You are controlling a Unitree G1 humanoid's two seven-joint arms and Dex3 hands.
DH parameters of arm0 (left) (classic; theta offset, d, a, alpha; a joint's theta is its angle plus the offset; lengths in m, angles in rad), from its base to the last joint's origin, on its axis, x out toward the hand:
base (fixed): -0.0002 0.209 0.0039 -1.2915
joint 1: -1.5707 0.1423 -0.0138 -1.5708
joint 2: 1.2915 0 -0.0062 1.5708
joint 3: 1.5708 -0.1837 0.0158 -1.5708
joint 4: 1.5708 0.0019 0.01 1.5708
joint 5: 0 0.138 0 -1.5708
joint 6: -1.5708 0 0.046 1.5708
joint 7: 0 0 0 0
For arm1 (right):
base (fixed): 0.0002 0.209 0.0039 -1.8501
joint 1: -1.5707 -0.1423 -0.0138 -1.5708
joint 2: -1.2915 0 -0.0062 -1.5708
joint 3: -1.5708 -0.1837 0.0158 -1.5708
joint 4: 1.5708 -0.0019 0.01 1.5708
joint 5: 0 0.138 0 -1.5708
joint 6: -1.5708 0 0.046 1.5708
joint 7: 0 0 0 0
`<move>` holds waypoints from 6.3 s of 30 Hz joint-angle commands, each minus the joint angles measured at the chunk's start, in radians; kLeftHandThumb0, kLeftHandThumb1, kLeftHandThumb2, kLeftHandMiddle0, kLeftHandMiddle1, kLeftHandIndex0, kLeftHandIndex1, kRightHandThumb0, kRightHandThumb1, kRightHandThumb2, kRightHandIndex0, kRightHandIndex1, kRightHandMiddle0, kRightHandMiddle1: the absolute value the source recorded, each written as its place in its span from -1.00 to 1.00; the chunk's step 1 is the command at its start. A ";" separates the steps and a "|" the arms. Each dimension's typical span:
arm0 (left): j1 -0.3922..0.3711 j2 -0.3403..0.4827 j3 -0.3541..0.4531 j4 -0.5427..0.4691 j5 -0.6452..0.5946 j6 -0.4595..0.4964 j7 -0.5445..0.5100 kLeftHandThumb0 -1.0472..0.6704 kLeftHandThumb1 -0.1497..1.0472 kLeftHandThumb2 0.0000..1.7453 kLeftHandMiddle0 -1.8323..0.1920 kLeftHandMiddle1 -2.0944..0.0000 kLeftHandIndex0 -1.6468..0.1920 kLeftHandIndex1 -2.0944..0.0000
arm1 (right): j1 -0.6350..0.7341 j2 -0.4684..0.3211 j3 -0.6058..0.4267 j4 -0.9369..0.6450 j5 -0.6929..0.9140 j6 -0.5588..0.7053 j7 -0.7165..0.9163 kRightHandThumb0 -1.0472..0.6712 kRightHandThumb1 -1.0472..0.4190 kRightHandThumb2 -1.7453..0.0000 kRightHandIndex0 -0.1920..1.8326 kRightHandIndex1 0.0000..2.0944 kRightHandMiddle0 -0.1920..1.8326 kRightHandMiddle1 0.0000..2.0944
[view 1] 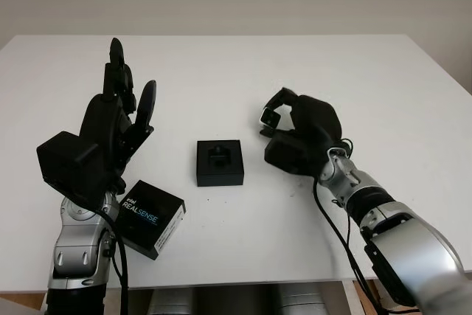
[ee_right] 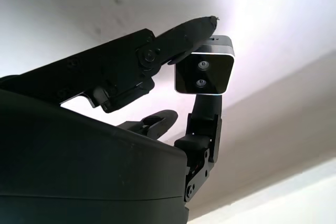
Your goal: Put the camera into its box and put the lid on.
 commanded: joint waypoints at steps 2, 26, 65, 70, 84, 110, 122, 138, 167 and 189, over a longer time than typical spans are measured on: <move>-0.010 -0.002 -0.001 0.010 -0.009 -0.009 0.000 -0.73 1.00 -0.45 1.00 1.00 1.00 1.00 | -0.029 -0.029 -0.048 -0.076 0.049 -0.019 0.064 -0.26 -0.90 0.94 -0.34 -0.97 -0.38 0.34; -0.007 0.001 -0.006 0.001 -0.004 0.000 0.010 -0.73 1.00 -0.42 1.00 1.00 1.00 1.00 | 0.026 -0.088 -0.109 -0.364 0.196 -0.092 0.673 -0.35 -0.96 0.94 -0.50 -0.96 -0.26 0.36; 0.000 -0.013 -0.016 -0.002 0.005 -0.003 0.019 -0.74 1.00 -0.40 1.00 1.00 1.00 1.00 | 0.330 0.038 -0.011 -1.000 -0.028 0.381 0.632 -0.29 -0.97 0.94 -0.41 -0.92 -0.43 0.53; -0.003 -0.019 -0.014 0.001 0.001 -0.004 0.022 -0.73 1.00 -0.40 1.00 1.00 1.00 1.00 | 0.333 0.033 -0.002 -1.011 -0.036 0.388 0.655 -0.30 -0.97 0.94 -0.40 -0.92 -0.43 0.53; 0.000 -0.026 -0.013 -0.006 0.001 0.001 0.030 -0.74 1.00 -0.42 1.00 1.00 1.00 1.00 | 0.305 0.016 0.034 -0.987 -0.053 0.390 0.737 -0.33 -0.99 0.94 -0.41 -0.94 -0.45 0.58; 0.004 -0.027 -0.018 -0.009 0.002 -0.003 0.026 -0.77 1.00 -0.44 1.00 1.00 1.00 1.00 | 0.291 -0.012 0.080 -0.901 -0.145 0.305 0.653 -0.29 -0.95 0.94 -0.38 -0.93 -0.44 0.62; 0.004 -0.036 -0.022 -0.011 0.001 0.004 0.034 -0.77 1.00 -0.44 1.00 1.00 1.00 1.00 | 0.296 -0.007 0.076 -0.863 -0.141 0.222 0.604 -0.31 -0.92 0.94 -0.34 -0.93 -0.38 0.55; 0.009 -0.035 -0.027 -0.011 0.017 -0.004 0.040 -0.75 1.00 -0.43 1.00 1.00 1.00 1.00 | 0.300 0.004 0.082 -0.876 -0.147 0.258 0.636 -0.29 -0.91 0.94 -0.34 -0.93 -0.41 0.49; 0.003 -0.042 -0.032 -0.007 0.014 -0.005 0.050 -0.72 1.00 -0.45 1.00 1.00 1.00 0.99 | 0.318 -0.032 0.085 -0.956 -0.153 0.273 0.721 -0.57 -0.86 0.94 -0.75 -0.97 -0.64 -0.70; 0.008 -0.036 -0.029 -0.011 0.011 -0.002 0.046 -0.72 1.00 -0.44 1.00 1.00 1.00 1.00 | 0.397 -0.126 -0.024 -0.941 -0.085 -0.033 0.478 -0.41 -0.96 0.95 -0.39 -0.85 -0.55 -0.28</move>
